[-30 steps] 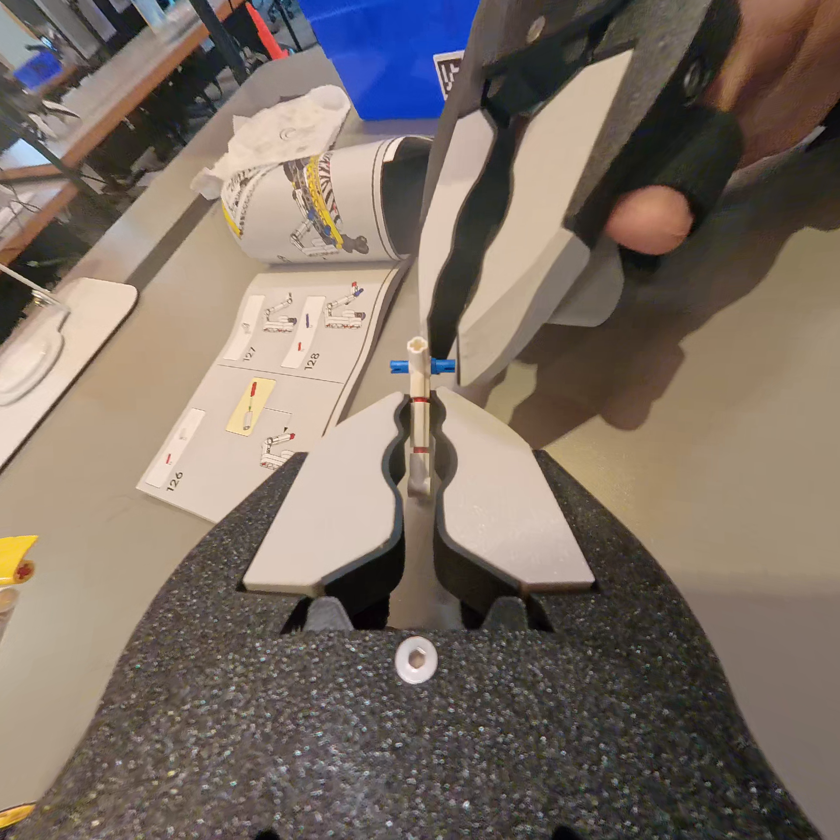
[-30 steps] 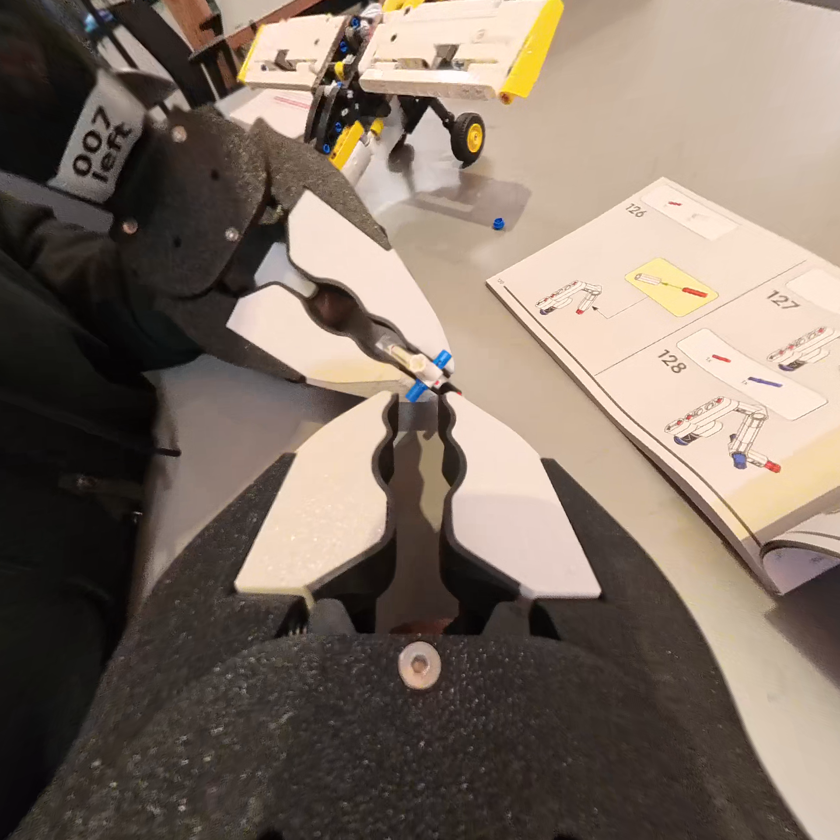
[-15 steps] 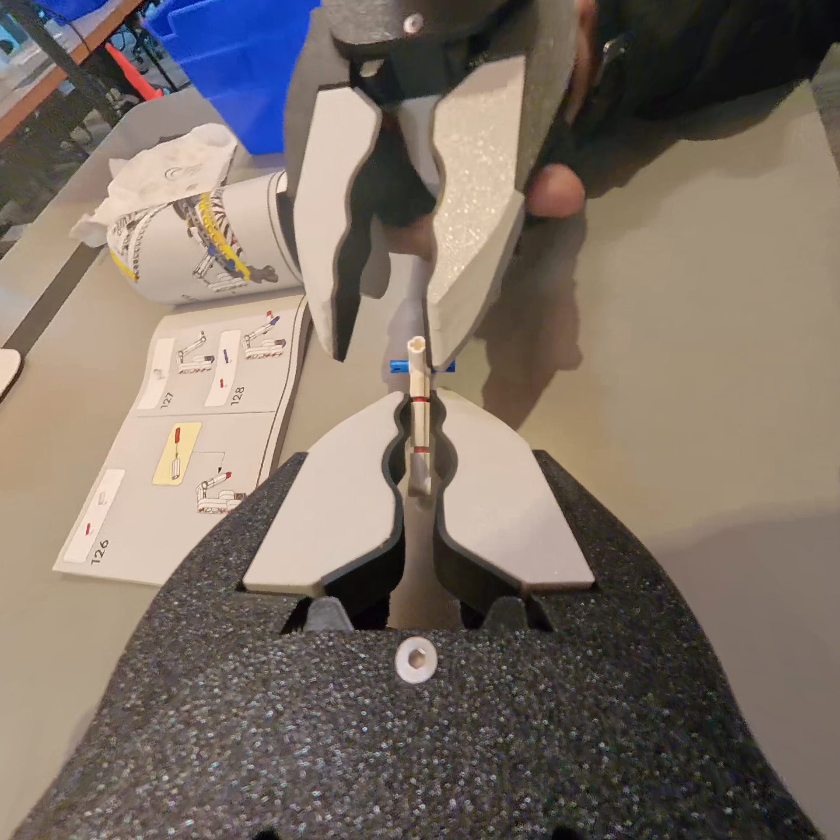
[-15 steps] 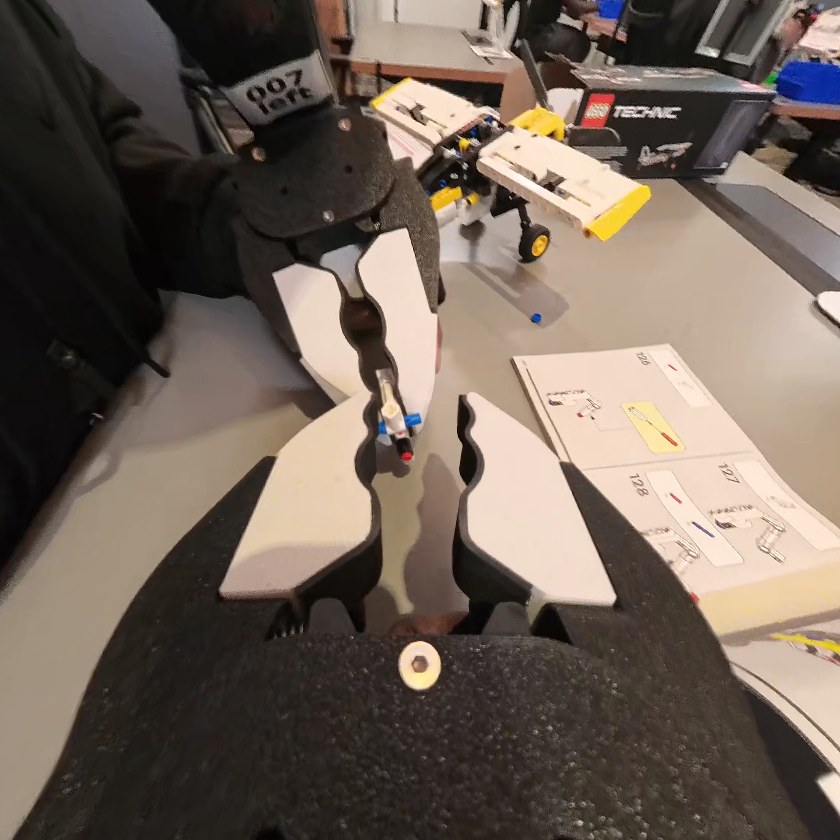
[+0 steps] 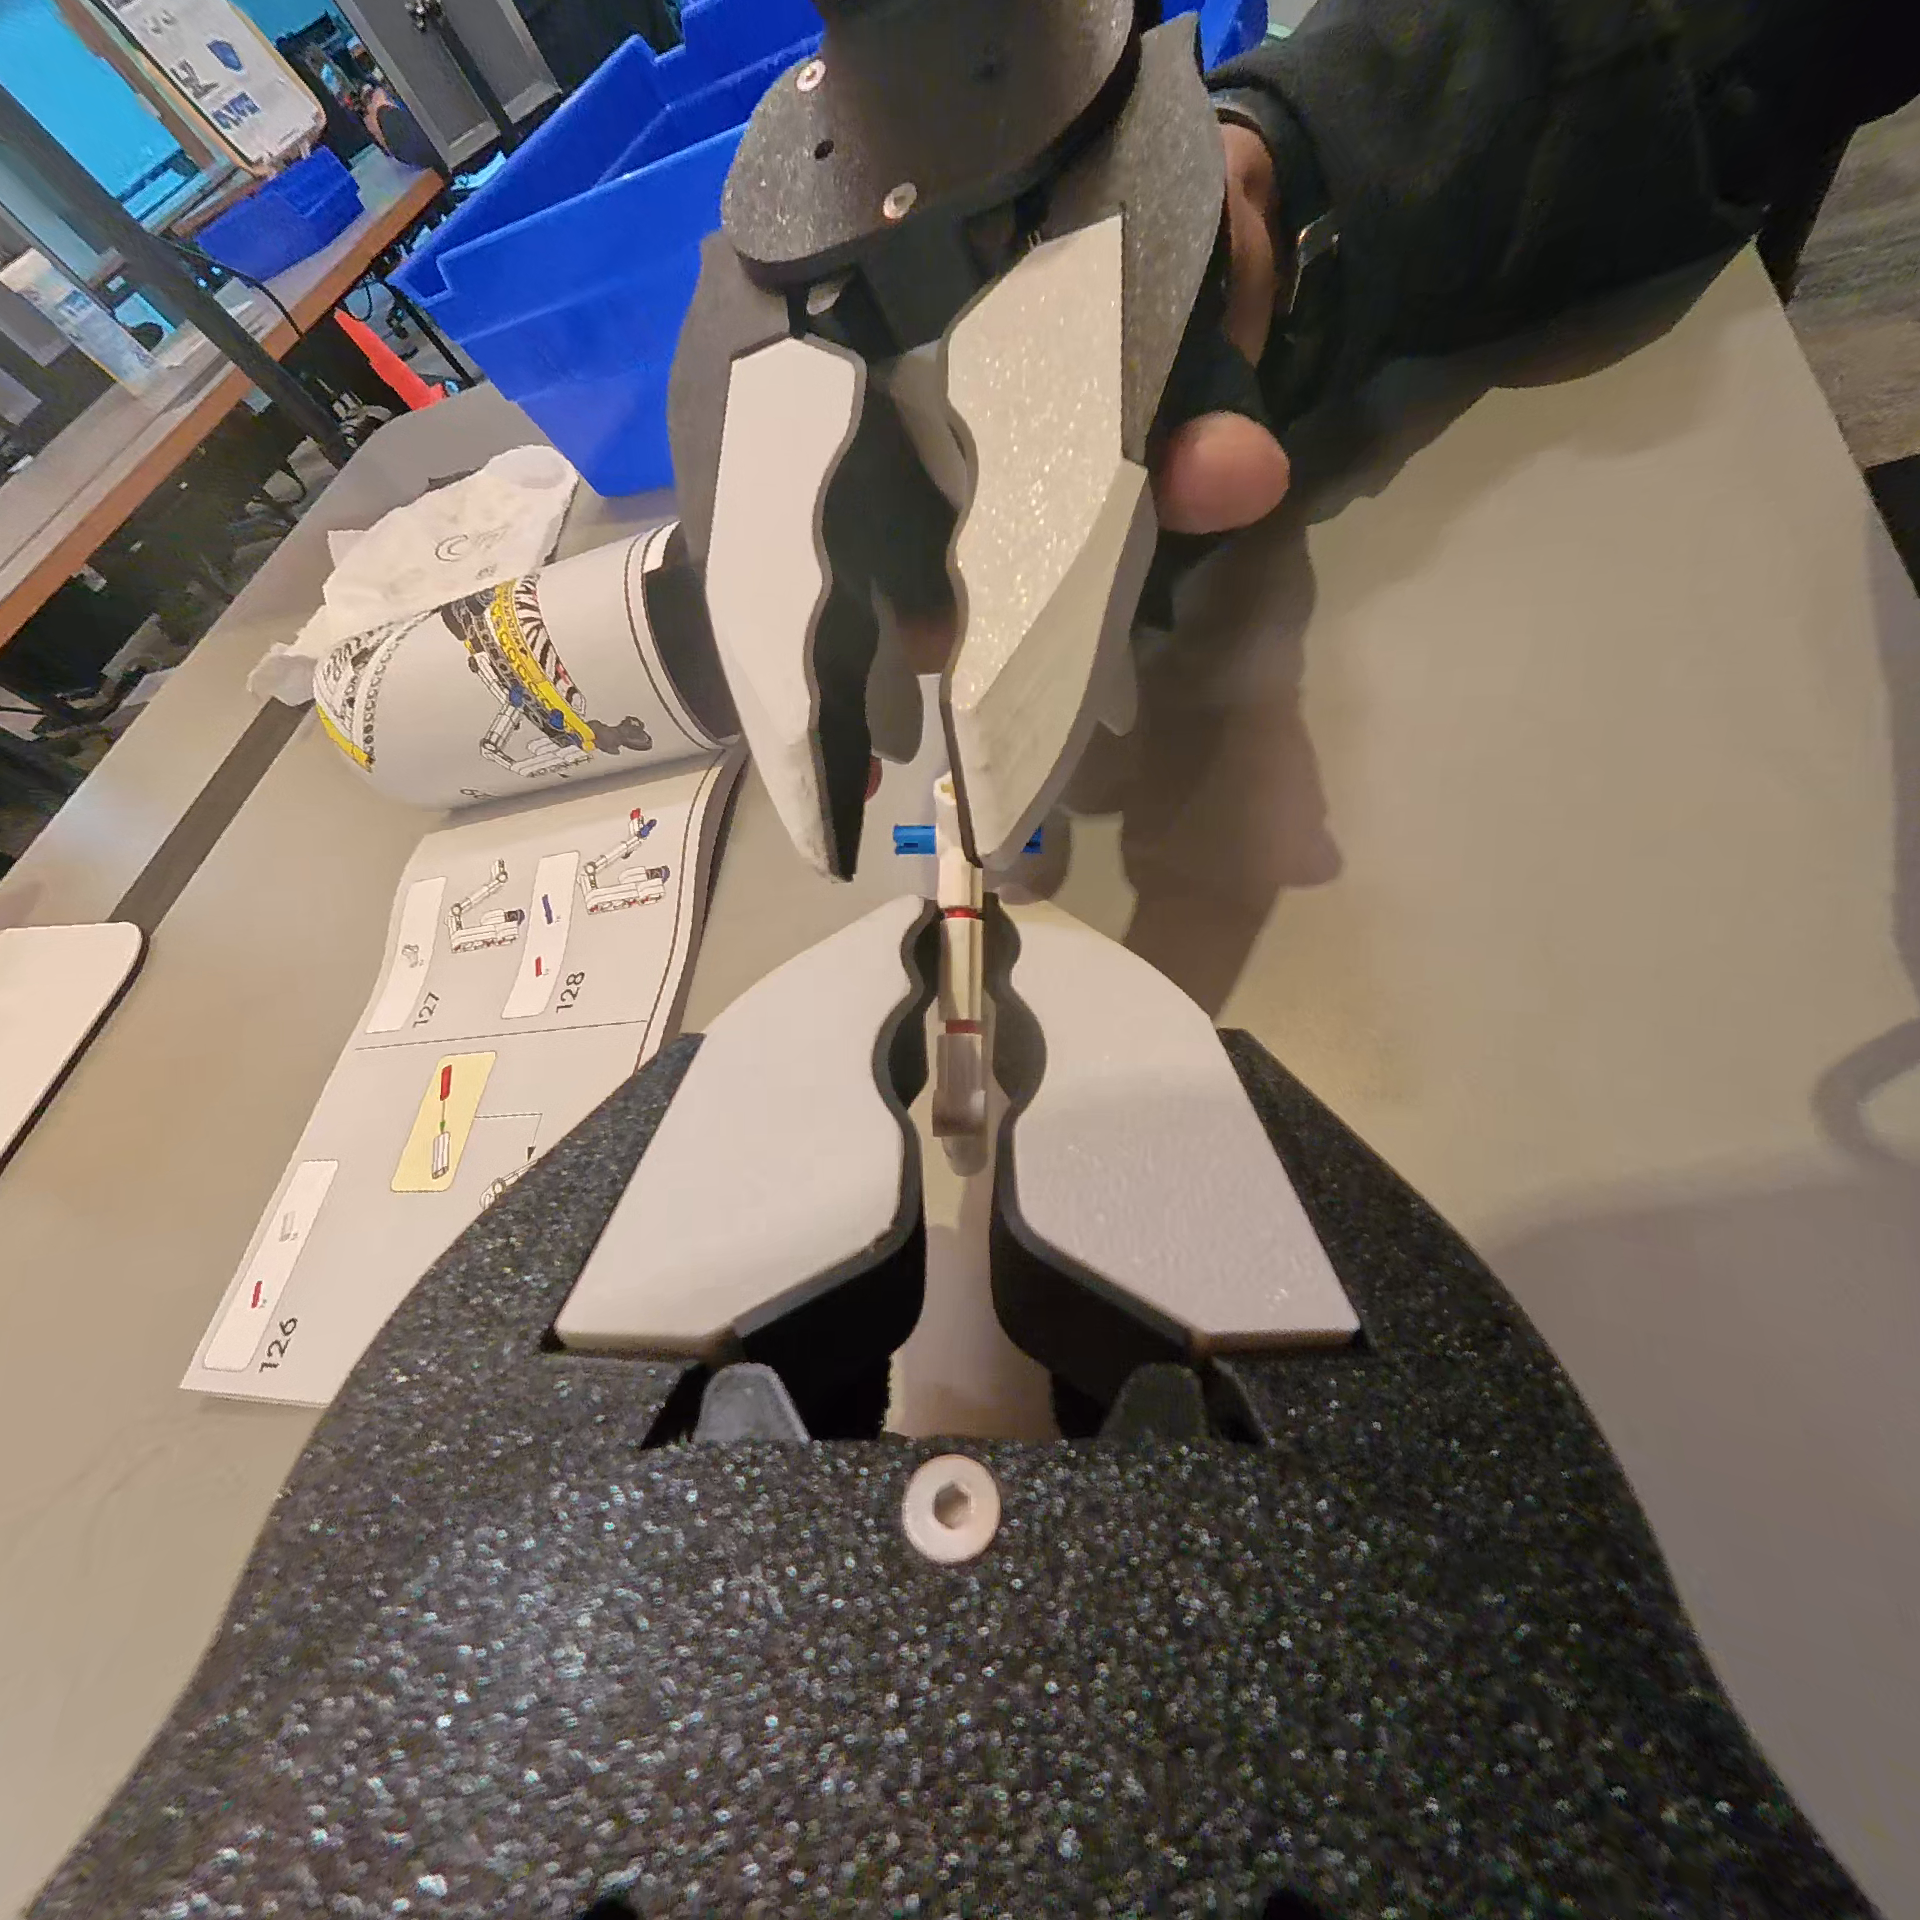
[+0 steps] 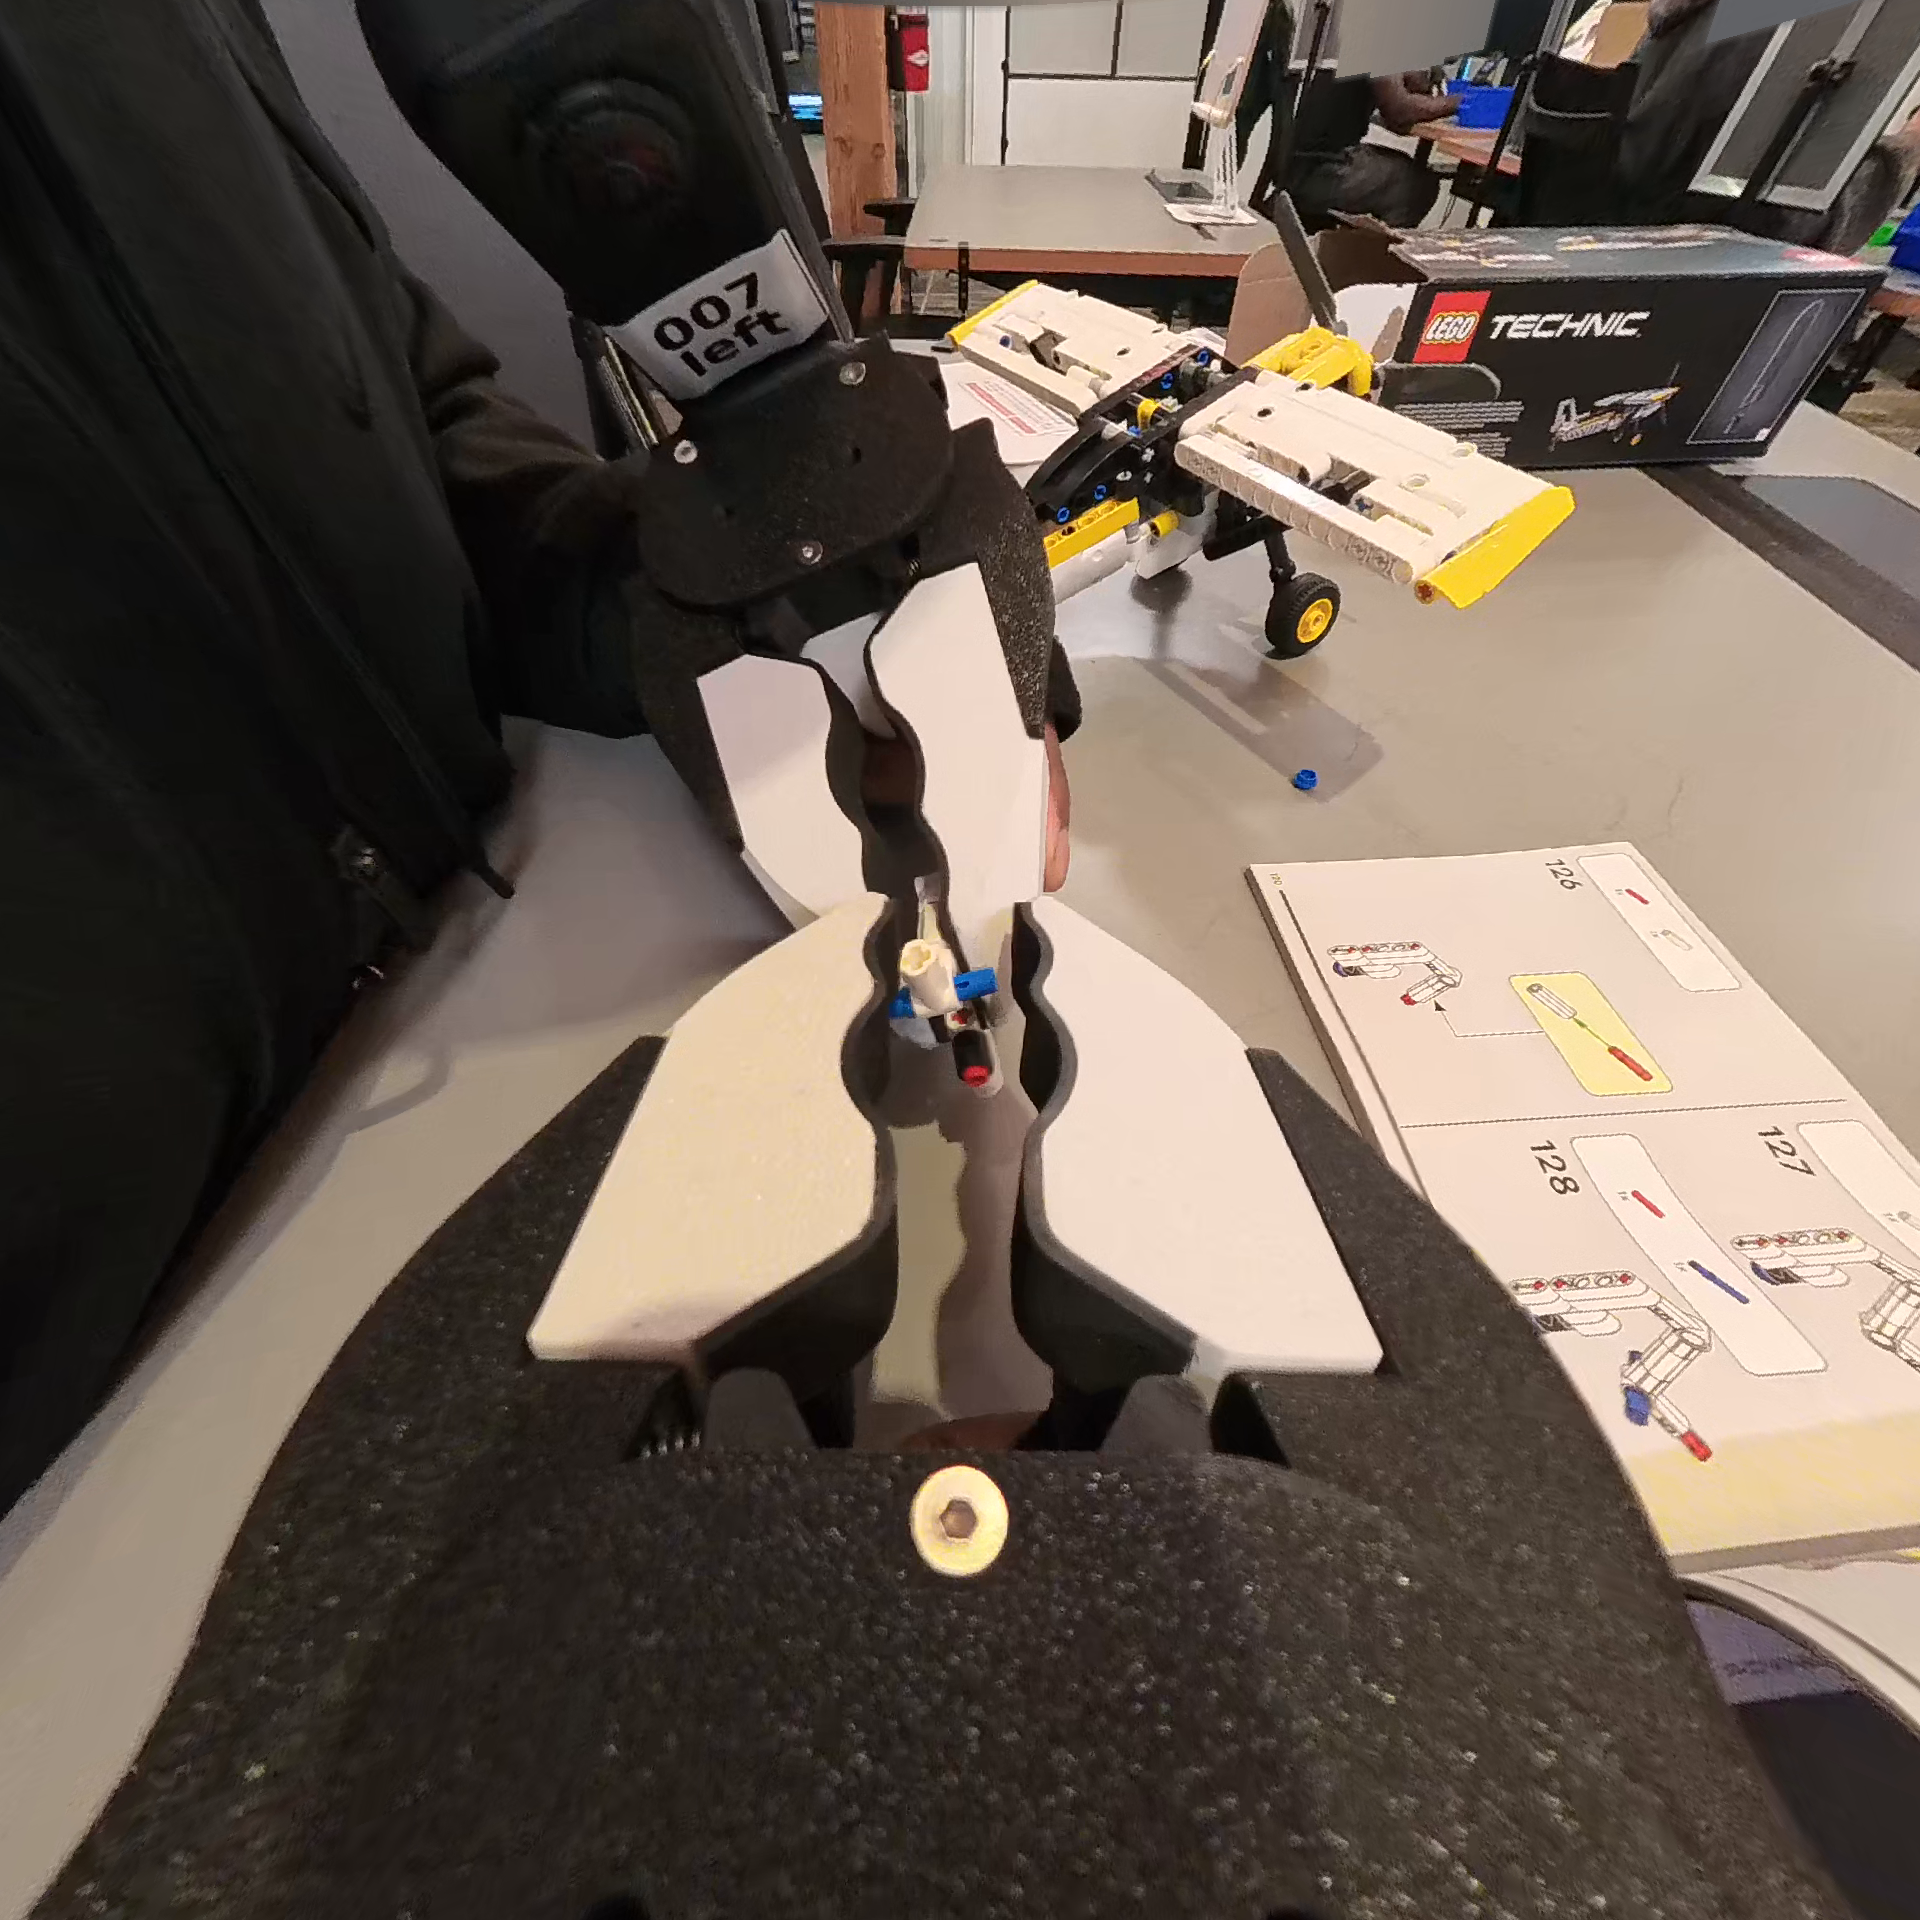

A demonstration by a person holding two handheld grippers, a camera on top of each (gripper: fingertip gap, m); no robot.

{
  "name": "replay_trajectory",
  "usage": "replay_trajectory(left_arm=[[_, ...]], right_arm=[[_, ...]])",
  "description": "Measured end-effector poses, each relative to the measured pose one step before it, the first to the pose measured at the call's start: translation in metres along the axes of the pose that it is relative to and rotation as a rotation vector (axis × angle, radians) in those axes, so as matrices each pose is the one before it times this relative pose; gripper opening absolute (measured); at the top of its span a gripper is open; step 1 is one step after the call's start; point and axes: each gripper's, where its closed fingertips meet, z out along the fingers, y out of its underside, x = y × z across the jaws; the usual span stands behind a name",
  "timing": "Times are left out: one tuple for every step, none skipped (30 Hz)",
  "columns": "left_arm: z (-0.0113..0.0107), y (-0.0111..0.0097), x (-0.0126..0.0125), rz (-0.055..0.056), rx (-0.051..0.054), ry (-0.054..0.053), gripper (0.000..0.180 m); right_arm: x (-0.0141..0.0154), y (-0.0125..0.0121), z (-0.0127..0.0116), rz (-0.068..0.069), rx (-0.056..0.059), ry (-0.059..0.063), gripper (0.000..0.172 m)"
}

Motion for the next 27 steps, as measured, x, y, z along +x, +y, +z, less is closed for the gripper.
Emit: replay_trajectory(left_arm=[[0.00048,-0.00027,0.00050,-0.0018,0.0029,0.0030,0.008],[0.00034,-0.00047,0.00002,-0.0020,0.0043,-0.0011,0.008],[0.00020,-0.00014,-0.00047,0.0000,0.0020,-0.0032,0.008],[0.00022,0.00009,-0.00030,-0.0006,0.0012,-0.0010,0.008],[0.00015,-0.00033,-0.00035,-0.0014,0.0039,-0.0013,0.008],[-0.00061,-0.00218,-0.00131,-0.0016,0.0150,-0.0081,0.008],[-0.00068,-0.00103,-0.00067,-0.0038,0.0074,0.0012,0.008],[-0.00017,-0.00014,-0.00058,-0.0055,0.0039,0.0005,0.008],[0.00029,0.00046,0.00052,-0.0025,-0.0003,0.0045,0.008],[0.00038,0.00015,0.00060,0.0000,-0.0001,0.0038,0.008],[0.00057,0.00052,0.00080,-0.0019,-0.0034,0.0071,0.008],[0.00067,0.00132,0.00084,-0.0017,-0.0080,0.0065,0.008],[0.00045,0.00086,0.00087,0.0037,-0.0046,0.0048,0.008],[0.00000,-0.00056,0.00057,0.0053,0.0029,0.0014,0.008],[-0.00020,-0.00108,0.00042,0.0016,0.0049,0.0018,0.008],[0.00013,-0.00010,-0.00008,0.0002,-0.0003,0.0005,0.008],[0.00001,0.00038,0.00004,0.0024,-0.0021,0.0004,0.008],[0.00000,0.00026,-0.00003,0.0032,-0.0017,-0.0011,0.008],[-0.00002,0.00001,0.00009,0.0048,-0.0002,-0.0016,0.008],[-0.00003,-0.00044,-0.00001,0.0030,0.0022,-0.0010,0.008],[-0.00021,-0.00080,-0.00026,0.0014,0.0038,-0.0024,0.008],[-0.00023,-0.00076,-0.00082,0.0007,0.0043,-0.0056,0.008],[-0.00033,-0.00087,-0.00050,-0.0016,0.0056,-0.0027,0.008],[-0.00019,-0.00030,0.00000,-0.0036,0.0030,0.0008,0.008],[-0.00004,0.00035,-0.00062,-0.0028,-0.0015,-0.0027,0.008],[0.00006,0.00062,-0.00059,-0.0002,-0.0034,-0.0030,0.008],[-0.00004,0.00032,-0.00084,-0.0064,-0.0015,-0.0047,0.007]], right_arm=[[-0.00052,0.00011,-0.00028,0.0058,0.0016,-0.0036,0.020],[-0.00030,-0.00015,-0.00030,0.0044,0.0012,-0.0018,0.019],[0.00012,0.00001,-0.00008,0.0022,0.0001,0.0013,0.019],[-0.00009,0.00030,-0.00002,0.0004,-0.0018,0.0004,0.019],[-0.00026,0.00081,0.00021,0.0007,-0.0060,-0.0019,0.019],[-0.00080,0.00133,0.00055,0.0009,-0.0108,-0.0052,0.019],[-0.00083,0.00062,0.00053,0.0010,-0.0053,-0.0050,0.022],[0.00008,0.00005,0.00022,0.0031,-0.0010,0.0018,0.023],[-0.00014,0.00026,0.00012,0.0024,-0.0018,-0.0019,0.023],[-0.00011,0.00000,0.00002,0.0006,-0.0001,-0.0020,0.022],[-0.00011,-0.00040,-0.00004,-0.0009,0.0028,0.0000,0.022],[-0.00004,-0.00051,-0.00014,-0.0008,0.0042,0.0012,0.021],[-0.00024,-0.00022,-0.00005,-0.0002,0.0012,-0.0013,0.021],[-0.00026,0.00007,0.00005,0.0004,-0.0008,-0.0025,0.021],[-0.00050,0.00016,0.00007,-0.0003,-0.0007,-0.0039,0.019],[-0.00071,0.00005,0.00019,-0.0016,-0.0009,-0.0038,0.017],[-0.00022,0.00032,0.00021,-0.0013,-0.0025,-0.0006,0.016],[-0.00004,0.00018,0.00030,0.0001,-0.0025,0.0001,0.016],[-0.00026,0.00009,0.00004,0.0021,0.0000,-0.0016,0.016],[-0.00026,-0.00046,-0.00005,0.0040,0.0033,-0.0023,0.016],[0.00005,-0.00081,-0.00016,0.0065,0.0058,-0.0011,0.016],[0.00029,-0.00089,-0.00012,0.0094,0.0073,0.0014,0.016],[0.00019,-0.00081,-0.00008,0.0101,0.0064,0.0011,0.016],[0.00025,-0.00030,0.00003,0.0084,0.0024,0.0018,0.015],[0.00060,0.00022,0.00013,0.0047,-0.0015,0.0058,0.014],[0.00076,0.00033,0.00012,0.0013,-0.0032,0.0092,0.013],[0.00083,0.00022,-0.00016,-0.0010,-0.0013,0.0096,0.011]])
